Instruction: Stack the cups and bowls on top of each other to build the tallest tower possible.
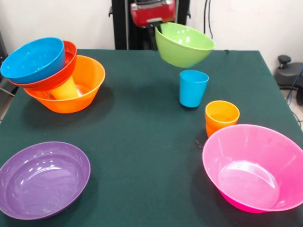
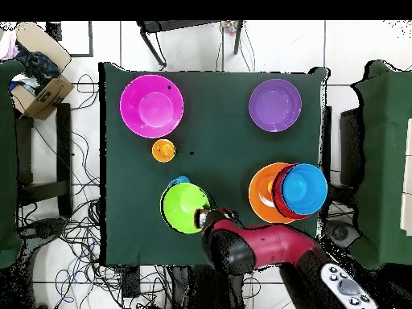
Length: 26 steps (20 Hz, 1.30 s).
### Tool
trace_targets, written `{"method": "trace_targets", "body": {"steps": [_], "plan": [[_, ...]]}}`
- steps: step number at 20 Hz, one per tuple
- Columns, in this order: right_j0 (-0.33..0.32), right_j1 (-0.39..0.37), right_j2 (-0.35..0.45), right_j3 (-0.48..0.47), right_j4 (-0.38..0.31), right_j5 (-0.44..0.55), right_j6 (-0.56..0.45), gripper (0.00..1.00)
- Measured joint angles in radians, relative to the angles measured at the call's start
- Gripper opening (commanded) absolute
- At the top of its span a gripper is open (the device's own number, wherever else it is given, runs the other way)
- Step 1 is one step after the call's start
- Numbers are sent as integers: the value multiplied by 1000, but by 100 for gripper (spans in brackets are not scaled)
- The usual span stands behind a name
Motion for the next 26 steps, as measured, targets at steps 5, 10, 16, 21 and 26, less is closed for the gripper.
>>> {"method": "trace_targets", "body": {"steps": [5, 10, 16, 21, 26], "plan": [[-144, -53, 174, 22, 29, 129, 0, 0], [-245, -104, 331, 27, 79, 252, 0, 0], [-344, -129, 482, 16, 102, 403, -17, 0], [-416, -111, 551, -41, 83, 562, -103, 0], [-474, -52, 579, -137, 29, 696, -277, 0]]}}
